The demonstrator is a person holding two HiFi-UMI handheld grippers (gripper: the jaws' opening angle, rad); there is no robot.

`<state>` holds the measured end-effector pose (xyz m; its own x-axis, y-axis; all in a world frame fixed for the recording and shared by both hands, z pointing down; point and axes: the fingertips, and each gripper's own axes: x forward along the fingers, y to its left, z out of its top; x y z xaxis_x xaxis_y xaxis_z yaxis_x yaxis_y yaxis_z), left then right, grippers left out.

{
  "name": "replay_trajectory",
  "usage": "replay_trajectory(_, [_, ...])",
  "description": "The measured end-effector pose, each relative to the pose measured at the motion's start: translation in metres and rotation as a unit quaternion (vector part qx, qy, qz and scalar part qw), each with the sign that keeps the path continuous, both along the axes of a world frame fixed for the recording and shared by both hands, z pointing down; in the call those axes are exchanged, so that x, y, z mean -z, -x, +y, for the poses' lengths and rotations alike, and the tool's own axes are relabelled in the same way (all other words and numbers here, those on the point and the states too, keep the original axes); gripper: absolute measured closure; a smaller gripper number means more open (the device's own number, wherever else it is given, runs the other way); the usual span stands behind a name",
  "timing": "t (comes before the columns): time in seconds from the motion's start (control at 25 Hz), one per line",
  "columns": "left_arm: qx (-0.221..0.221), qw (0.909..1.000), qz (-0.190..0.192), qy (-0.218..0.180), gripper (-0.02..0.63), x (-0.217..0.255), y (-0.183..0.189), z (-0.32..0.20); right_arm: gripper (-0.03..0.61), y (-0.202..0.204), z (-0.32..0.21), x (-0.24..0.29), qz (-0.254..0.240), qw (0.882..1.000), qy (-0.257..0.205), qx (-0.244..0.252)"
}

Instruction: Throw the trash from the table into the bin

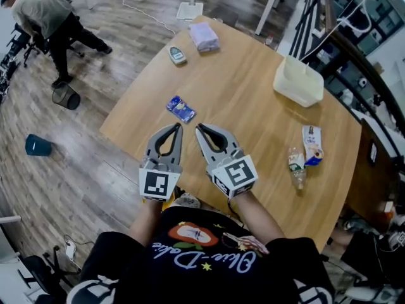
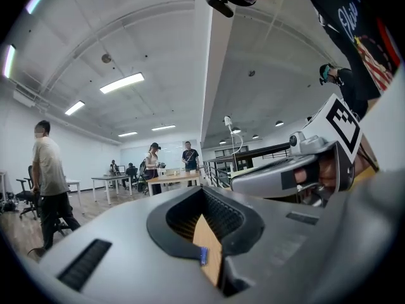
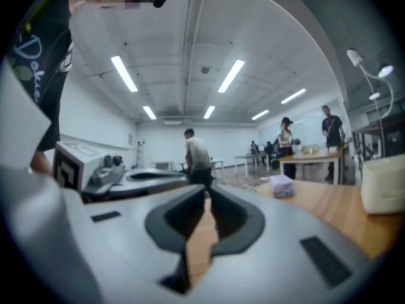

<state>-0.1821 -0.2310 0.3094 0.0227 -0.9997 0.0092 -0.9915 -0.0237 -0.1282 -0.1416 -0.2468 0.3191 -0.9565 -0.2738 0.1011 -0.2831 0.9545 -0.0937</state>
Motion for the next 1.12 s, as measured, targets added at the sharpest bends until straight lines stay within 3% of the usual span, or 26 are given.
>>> replay_trajectory(0.24, [-0.005, 0.9998, 0.017, 0.009, 0.603, -0.014, 0.021, -0.008, 0.571, 0.026, -0.011, -0.022, 0.031, 0.999, 0.011, -0.003])
replay_trajectory(0.32, [-0.007, 0.9998, 0.018, 0.011, 0.603, -0.017, 0.029, -0.009, 0.506, 0.035, -0.014, -0.029, 0.045, 0.999, 0.015, 0.002])
replay_trajectory(0.52, [-0.005, 0.9997, 0.023, 0.007, 0.603, -0.023, 0.050, -0.015, 0.506, 0.056, -0.021, -0.050, 0.085, 0.996, 0.011, 0.011])
replay_trajectory(0.76, [-0.001, 0.9995, 0.029, 0.011, 0.603, -0.027, 0.071, -0.021, 0.505, 0.076, -0.033, -0.083, 0.143, 0.989, 0.033, 0.029])
replay_trajectory(0.88, [-0.002, 0.9995, 0.029, 0.012, 0.603, -0.029, 0.078, -0.026, 0.423, 0.085, -0.042, -0.100, 0.175, 0.983, 0.035, 0.036])
replay_trajectory(1.12, [0.005, 0.9988, 0.048, 0.012, 0.603, -0.030, 0.093, -0.036, 0.423, 0.096, -0.059, -0.134, 0.227, 0.973, 0.032, 0.026])
